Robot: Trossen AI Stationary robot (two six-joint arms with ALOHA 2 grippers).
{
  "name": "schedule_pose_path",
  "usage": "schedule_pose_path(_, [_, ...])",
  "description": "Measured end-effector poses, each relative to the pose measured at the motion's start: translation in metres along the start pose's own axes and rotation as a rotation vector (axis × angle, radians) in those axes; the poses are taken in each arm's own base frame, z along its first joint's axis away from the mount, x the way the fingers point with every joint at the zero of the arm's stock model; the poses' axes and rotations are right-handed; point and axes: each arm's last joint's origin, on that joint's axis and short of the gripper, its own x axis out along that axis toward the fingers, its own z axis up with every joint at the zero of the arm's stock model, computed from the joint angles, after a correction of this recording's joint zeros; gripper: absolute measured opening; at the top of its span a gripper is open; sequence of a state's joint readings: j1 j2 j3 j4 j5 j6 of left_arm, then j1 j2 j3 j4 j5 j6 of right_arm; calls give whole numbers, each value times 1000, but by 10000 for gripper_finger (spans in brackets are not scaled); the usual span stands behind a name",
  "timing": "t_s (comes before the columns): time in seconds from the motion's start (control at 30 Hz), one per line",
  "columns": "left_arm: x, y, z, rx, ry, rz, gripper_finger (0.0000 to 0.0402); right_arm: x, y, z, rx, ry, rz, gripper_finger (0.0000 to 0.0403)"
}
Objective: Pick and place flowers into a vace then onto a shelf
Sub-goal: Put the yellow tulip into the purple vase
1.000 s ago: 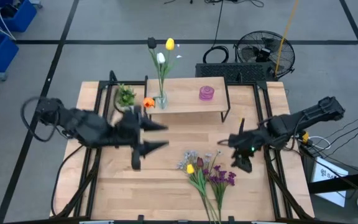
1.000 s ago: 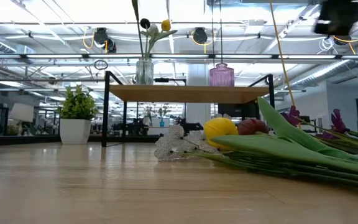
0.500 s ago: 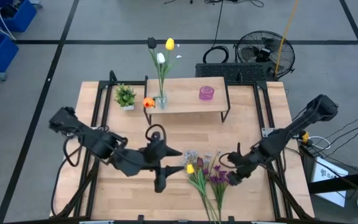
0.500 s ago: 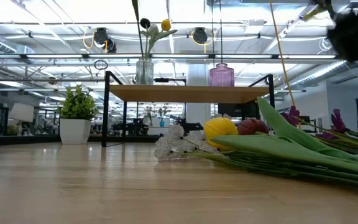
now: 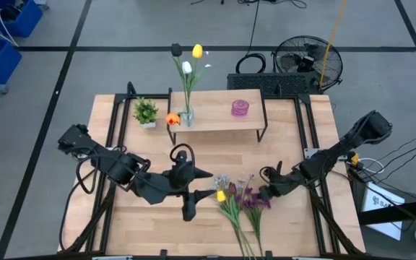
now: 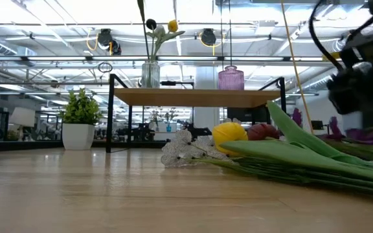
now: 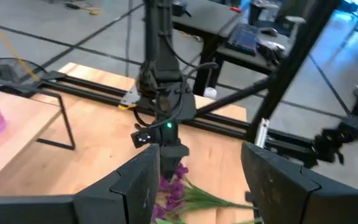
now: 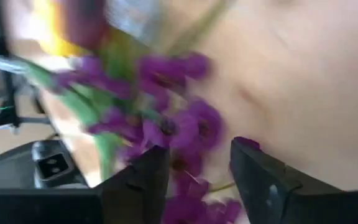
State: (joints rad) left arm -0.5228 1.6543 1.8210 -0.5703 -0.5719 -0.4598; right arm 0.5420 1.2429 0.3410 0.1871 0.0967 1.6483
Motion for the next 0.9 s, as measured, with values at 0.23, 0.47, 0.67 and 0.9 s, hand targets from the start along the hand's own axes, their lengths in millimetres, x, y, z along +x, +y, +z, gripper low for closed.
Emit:
schedule_pose_path(0.23, [5,8,4,-97,-17,37,232,-1,19,22,-227,-108,172,87])
schedule_pose_path(0.47, [7,11,7,-147,-30,42,232,-5,21,36,-320,-117,192,9])
schedule_pose_path(0.67, [7,9,10,-163,-57,26,232,-28,45,31,-383,17,458,32])
schedule_pose_path(0.9, [7,10,10,-166,-57,26,232,-53,58,3,-435,265,469,34])
